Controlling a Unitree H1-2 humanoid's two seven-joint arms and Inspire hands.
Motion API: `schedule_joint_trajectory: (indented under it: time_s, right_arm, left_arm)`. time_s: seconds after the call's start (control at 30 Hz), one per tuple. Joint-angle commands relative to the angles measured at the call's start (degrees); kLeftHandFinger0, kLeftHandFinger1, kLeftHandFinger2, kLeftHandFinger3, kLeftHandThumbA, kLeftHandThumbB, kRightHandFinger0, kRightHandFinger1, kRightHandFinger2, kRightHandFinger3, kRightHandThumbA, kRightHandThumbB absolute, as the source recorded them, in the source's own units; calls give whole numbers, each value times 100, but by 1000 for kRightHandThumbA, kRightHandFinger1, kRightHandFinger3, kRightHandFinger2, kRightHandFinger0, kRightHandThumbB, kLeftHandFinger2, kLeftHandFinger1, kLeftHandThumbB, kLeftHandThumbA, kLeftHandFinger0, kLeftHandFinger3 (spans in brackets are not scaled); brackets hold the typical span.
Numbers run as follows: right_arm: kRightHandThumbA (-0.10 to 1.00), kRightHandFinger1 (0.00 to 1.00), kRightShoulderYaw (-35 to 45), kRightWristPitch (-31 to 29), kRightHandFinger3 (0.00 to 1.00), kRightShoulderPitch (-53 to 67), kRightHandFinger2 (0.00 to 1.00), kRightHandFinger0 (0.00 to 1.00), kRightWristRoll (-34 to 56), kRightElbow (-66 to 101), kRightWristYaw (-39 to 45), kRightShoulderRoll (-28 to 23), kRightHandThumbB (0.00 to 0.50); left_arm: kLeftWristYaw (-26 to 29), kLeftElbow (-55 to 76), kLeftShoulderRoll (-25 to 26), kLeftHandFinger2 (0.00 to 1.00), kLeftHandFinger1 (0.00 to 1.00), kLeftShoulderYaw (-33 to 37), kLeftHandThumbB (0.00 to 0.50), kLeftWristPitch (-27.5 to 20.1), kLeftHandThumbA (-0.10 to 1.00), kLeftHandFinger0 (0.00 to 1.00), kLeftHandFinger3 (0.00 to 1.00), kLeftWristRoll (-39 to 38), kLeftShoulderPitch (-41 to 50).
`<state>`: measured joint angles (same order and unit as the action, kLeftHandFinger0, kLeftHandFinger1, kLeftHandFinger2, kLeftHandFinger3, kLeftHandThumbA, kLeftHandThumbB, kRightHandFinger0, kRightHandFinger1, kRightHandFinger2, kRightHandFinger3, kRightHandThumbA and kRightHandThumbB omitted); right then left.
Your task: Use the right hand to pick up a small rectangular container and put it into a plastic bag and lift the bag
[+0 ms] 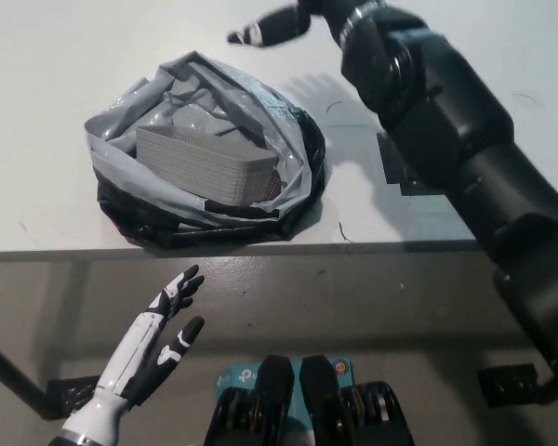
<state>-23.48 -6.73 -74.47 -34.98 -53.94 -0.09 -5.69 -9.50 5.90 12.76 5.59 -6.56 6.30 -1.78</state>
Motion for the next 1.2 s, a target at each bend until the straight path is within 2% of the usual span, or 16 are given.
schedule_joint_trajectory:
  time_s: [0.0,0.23,0.5,0.7,0.87,0.9,0.97,1.07,1.17]
  right_arm:
    - [938,1000,70,132,1000,-20,1000,1000,69,-84,-126,-2,499]
    - [1000,1000,196,125,1000,222,1000,1000,325,-443,-1,218,500]
    - [995,1000,551,21,1000,273,1000,1000,764,-579,248,447,500]
    - [1000,1000,348,367,1000,307,1000,1000,553,-684,410,441,500]
    - [950,1000,177,608,1000,294,1000,1000,348,-1138,66,431,500]
    - [929,1000,119,751,1000,271,1000,1000,272,-1245,-39,437,500]
    - [892,1000,-167,1415,1000,184,1000,1000,-103,-1544,-432,480,500]
    - [741,1000,-503,2349,1000,53,1000,1000,-395,-1930,-788,638,459]
    - [716,1000,-868,2933,1000,1,1000,1000,-644,-2195,-821,705,461]
  left_arm:
    - [-38,153,59,1000,1000,-22,308,-68,908,1000,1000,-4,-88]
    - [-36,138,51,1000,1000,-9,299,-102,891,1000,1000,7,-88]
    - [-60,180,76,1000,1000,5,296,-40,884,1000,1000,45,-120]
    - [-82,184,87,1000,1000,19,297,-27,884,1000,1000,45,-109]
    - [-100,183,100,1000,1000,8,294,-17,877,1000,1000,1,-124]
    - [-99,180,107,1000,1000,9,295,-21,880,1000,1000,13,-134]
    - [-96,188,104,1000,1000,9,297,-12,881,1000,1000,16,-134]
    - [-78,190,98,1000,1000,-4,300,-11,884,1000,1000,13,-94]
    - [-60,202,92,1000,1000,-7,304,0,886,1000,1000,34,-59]
